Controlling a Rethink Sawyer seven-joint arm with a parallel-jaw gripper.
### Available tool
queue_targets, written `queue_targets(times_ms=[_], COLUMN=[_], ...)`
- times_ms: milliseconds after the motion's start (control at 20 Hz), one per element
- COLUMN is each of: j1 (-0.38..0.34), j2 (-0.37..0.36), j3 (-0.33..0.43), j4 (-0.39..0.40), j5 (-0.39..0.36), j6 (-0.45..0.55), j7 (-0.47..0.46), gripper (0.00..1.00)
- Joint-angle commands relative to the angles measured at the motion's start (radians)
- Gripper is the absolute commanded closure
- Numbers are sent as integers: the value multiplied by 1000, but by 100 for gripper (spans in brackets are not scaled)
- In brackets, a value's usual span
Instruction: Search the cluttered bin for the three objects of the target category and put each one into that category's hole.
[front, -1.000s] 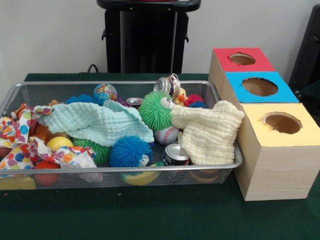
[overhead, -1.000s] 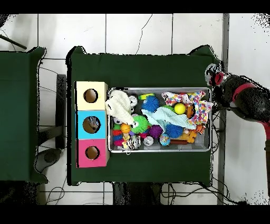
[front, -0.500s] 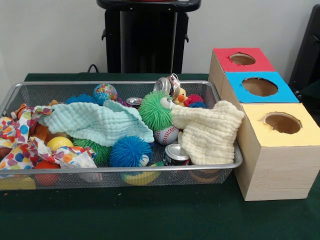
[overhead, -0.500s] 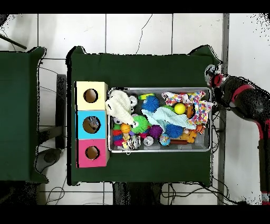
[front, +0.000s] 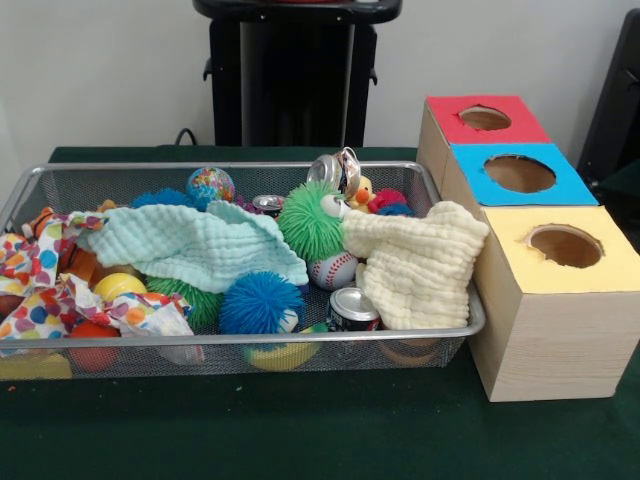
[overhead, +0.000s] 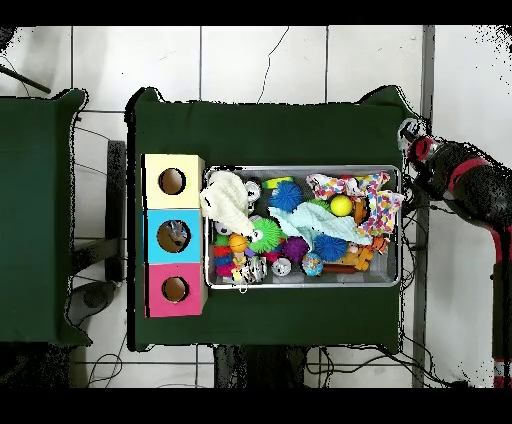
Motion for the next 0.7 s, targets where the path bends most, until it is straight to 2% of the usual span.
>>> queue_targets(times_ms=[50,600,700], j1=[27,59,62], j2=[-17,-46,-53], j3=[10,32,34], j4=[-100,-218,-220], j5=[21,78,81], j6=[123,250,263], j7=[-319,-369,-380], gripper=[100,100,100])
